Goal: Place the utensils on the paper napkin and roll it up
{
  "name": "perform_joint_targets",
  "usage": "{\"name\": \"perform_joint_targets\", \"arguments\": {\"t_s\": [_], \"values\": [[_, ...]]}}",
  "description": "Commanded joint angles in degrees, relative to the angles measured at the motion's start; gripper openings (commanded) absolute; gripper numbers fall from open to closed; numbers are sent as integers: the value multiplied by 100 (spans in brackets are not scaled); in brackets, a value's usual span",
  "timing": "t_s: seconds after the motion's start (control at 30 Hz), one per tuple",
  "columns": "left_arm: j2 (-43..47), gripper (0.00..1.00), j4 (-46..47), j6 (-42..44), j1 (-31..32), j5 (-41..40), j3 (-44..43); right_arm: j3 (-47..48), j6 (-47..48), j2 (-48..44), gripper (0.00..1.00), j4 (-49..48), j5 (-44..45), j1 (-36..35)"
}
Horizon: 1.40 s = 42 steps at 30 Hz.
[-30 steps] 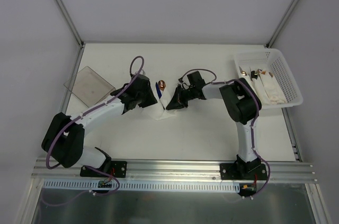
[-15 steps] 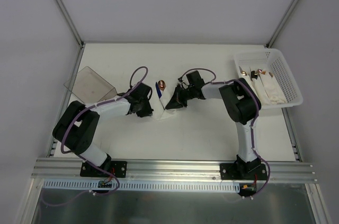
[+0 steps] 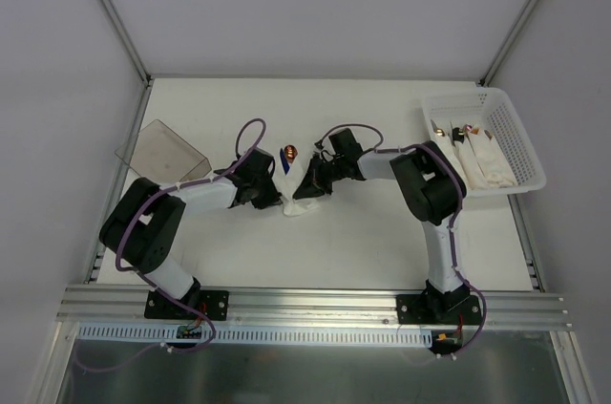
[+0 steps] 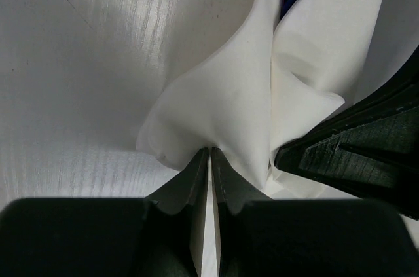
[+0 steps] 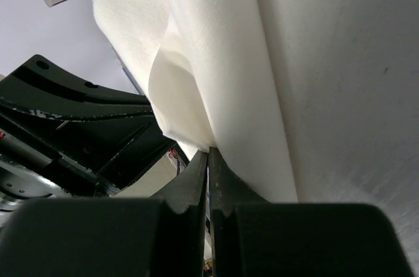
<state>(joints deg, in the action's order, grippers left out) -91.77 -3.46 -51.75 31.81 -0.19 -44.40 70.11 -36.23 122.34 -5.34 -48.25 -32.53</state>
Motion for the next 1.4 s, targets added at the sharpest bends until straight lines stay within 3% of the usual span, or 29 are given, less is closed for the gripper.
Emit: {"name": "perform_joint_targets", "arguments": {"t_s": [0.0, 0.3, 0.5, 0.97, 1.37], "values": [[-105, 8, -401, -37, 9, -25, 301, 179, -121, 158, 4, 16, 52, -69], [1353, 23, -664, 243, 9, -394, 169, 135, -148, 325, 29, 33, 79, -60], [1189, 25, -831, 639, 9, -281, -630, 126, -130, 299, 40, 25, 88, -69], [-324, 19, -805, 517, 9, 1, -1835, 3, -77, 220, 25, 104, 290, -60], [-447, 10, -726, 235, -35, 265, -1098, -58, -95, 149, 11, 104, 378, -60]]}}
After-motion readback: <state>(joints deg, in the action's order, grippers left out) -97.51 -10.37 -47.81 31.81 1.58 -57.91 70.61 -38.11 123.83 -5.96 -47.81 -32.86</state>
